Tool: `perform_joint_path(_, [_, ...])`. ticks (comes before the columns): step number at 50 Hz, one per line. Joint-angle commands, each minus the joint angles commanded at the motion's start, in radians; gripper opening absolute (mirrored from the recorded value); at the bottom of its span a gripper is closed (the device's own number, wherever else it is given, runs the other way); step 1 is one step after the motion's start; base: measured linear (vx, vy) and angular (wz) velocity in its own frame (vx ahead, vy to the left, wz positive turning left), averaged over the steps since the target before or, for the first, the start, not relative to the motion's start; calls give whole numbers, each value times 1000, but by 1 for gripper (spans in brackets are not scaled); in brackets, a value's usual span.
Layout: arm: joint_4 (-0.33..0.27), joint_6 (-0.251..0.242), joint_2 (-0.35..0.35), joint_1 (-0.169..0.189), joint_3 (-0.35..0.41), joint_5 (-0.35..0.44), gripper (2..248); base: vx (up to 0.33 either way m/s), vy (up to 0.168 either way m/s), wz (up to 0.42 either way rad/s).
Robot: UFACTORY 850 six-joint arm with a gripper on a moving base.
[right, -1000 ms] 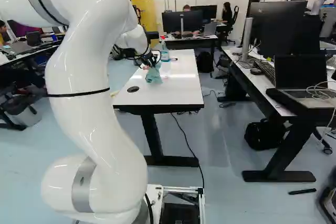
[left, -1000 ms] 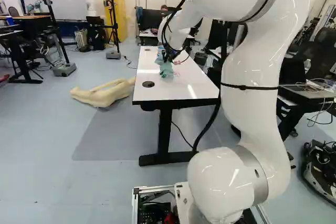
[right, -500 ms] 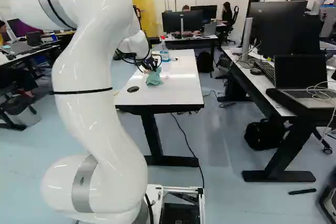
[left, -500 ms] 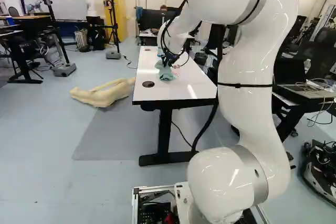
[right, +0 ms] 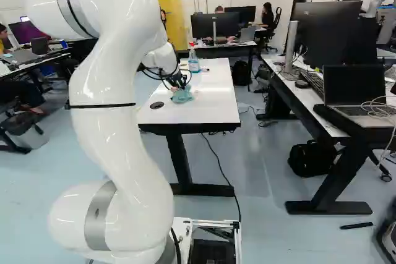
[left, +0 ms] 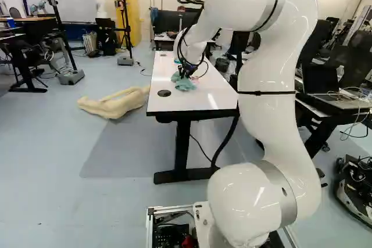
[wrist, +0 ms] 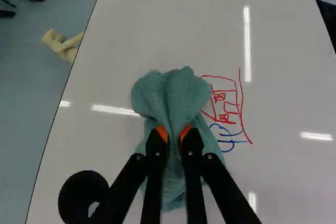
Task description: Clean the table with the green towel
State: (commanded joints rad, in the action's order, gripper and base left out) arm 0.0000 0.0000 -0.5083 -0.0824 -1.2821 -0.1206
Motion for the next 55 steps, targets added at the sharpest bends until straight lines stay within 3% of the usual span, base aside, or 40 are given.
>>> perform_joint_path(26, [0,0,-10,0,-2,-3,44,0,0,0])
perform_joint_path(55, [0,0,-10,0,-2,-83,44,0,0,0])
